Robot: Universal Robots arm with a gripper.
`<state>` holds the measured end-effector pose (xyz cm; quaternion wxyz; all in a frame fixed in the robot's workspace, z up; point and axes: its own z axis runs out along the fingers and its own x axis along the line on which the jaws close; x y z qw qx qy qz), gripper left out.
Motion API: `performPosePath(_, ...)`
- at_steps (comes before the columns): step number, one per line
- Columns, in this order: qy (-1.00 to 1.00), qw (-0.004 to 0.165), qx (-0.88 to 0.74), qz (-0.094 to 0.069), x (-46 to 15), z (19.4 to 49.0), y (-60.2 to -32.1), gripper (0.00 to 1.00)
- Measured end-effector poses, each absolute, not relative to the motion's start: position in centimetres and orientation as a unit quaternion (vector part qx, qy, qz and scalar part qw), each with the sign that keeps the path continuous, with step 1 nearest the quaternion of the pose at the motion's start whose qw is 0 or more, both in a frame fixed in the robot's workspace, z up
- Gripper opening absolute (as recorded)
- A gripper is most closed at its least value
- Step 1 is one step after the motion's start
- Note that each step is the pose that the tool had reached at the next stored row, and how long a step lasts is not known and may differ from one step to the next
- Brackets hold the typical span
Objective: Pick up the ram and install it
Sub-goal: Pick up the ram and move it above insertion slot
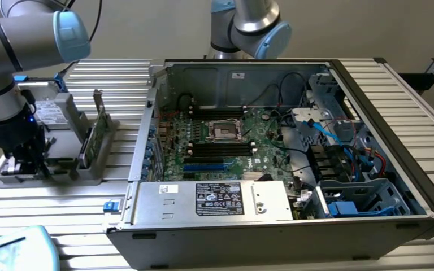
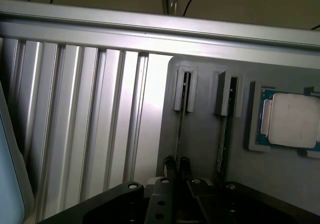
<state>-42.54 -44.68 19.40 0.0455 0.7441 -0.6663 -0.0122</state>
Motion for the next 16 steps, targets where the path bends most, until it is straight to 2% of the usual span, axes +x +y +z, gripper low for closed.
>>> performPosePath(16, -0.666, 0.046, 0.744, -0.013, -42.0, 20.6, -44.7, 0.14)
